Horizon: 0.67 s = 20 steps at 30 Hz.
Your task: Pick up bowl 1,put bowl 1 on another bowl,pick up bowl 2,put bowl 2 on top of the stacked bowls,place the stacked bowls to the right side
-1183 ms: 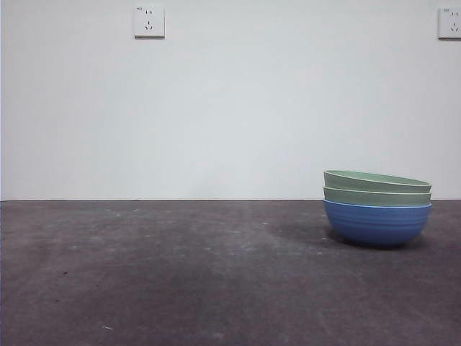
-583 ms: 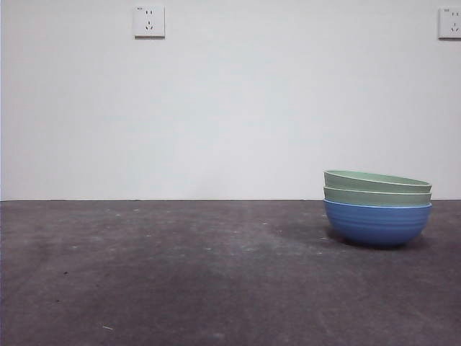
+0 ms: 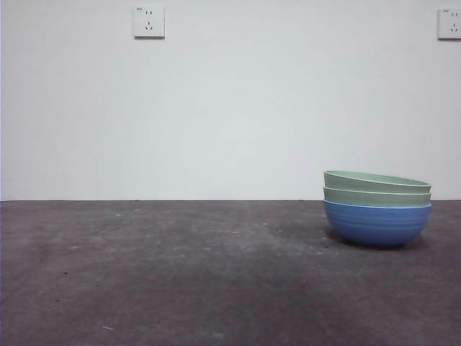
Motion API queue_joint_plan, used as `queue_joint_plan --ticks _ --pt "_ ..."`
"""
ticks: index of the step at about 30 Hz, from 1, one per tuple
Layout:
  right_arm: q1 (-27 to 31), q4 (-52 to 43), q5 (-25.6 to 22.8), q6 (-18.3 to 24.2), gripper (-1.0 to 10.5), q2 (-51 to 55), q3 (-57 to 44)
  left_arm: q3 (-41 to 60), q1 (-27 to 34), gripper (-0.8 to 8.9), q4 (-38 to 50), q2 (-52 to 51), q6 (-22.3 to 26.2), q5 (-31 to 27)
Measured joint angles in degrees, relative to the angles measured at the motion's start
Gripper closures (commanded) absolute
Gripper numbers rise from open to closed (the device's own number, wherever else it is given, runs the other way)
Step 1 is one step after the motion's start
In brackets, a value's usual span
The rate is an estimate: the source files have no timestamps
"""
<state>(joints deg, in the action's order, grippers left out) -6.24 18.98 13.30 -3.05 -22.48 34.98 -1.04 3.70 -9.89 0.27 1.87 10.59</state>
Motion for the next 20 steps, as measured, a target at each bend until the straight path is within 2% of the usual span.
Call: queue_joint_plan --ticks 6,10,20 --pt "0.2 -10.5 -0.3 -0.1 9.4 10.3 -17.5 0.0 0.0 8.17 0.0 0.0 0.0 0.0" --pt "0.2 -10.7 -3.1 -0.1 9.4 14.4 -24.4 0.0 0.0 8.17 0.0 0.0 0.0 0.0" --pt "0.2 -10.5 -3.3 -0.5 9.4 20.6 -33.6 0.0 0.0 8.17 0.0 0.0 0.0 0.0"
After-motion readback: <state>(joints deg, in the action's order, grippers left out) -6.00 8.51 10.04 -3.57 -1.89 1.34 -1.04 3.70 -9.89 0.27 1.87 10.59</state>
